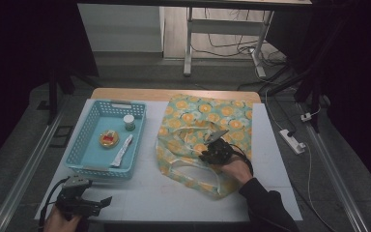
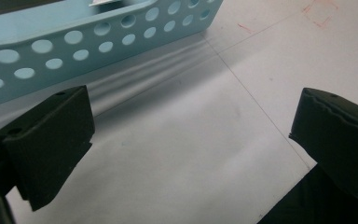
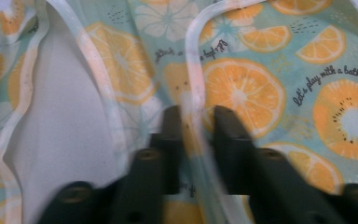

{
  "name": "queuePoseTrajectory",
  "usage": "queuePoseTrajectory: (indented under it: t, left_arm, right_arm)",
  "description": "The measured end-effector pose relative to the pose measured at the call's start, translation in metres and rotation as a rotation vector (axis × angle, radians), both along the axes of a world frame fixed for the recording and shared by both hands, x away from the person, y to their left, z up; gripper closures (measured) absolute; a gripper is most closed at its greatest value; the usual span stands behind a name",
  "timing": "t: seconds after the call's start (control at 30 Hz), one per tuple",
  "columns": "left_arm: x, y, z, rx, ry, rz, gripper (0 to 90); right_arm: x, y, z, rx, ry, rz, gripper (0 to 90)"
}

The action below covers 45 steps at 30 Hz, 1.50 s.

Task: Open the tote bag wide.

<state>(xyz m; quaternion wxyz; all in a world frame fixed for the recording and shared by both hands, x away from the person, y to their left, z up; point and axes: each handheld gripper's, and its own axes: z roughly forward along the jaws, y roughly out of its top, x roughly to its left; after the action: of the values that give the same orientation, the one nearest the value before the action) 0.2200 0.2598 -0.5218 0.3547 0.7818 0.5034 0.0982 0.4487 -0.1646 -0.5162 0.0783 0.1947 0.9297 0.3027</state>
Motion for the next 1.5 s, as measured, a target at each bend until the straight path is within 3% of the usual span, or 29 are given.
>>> queuePoseTrajectory:
  t: [0.07,0.2,0.43,0.5,0.67,1.2,1.5]
  left_arm:
    - [0.000,0.000,0.000,0.000,0.000,0.000,0.0]
    - [0.000,0.000,0.000,0.002,0.001,-0.001,0.0]
    - [0.000,0.000,0.000,0.000,0.000,0.000,0.0]
    - [0.000,0.000,0.000,0.000,0.000,0.000,0.0]
    - [0.000,0.000,0.000,0.001,0.001,-0.001,0.0]
    - [0.000,-0.001,0.000,0.005,0.000,-0.002,0.0]
    - [0.001,-0.001,0.000,0.005,0.004,-0.002,0.0]
  right_arm:
    - [0.001,0.000,0.000,0.001,0.010,-0.004,89.2]
    - [0.001,0.002,0.002,-0.003,0.007,-0.013,89.9]
    - [0.004,-0.002,0.014,0.073,0.027,-0.063,90.0]
    - [0.004,-0.002,0.016,0.075,0.029,-0.064,90.0]
    - [0.002,-0.002,0.032,0.118,0.004,-0.079,90.0]
    - [0.000,0.003,0.063,0.144,-0.052,-0.089,90.0]
    - [0.002,0.001,0.082,0.199,-0.073,-0.111,90.0]
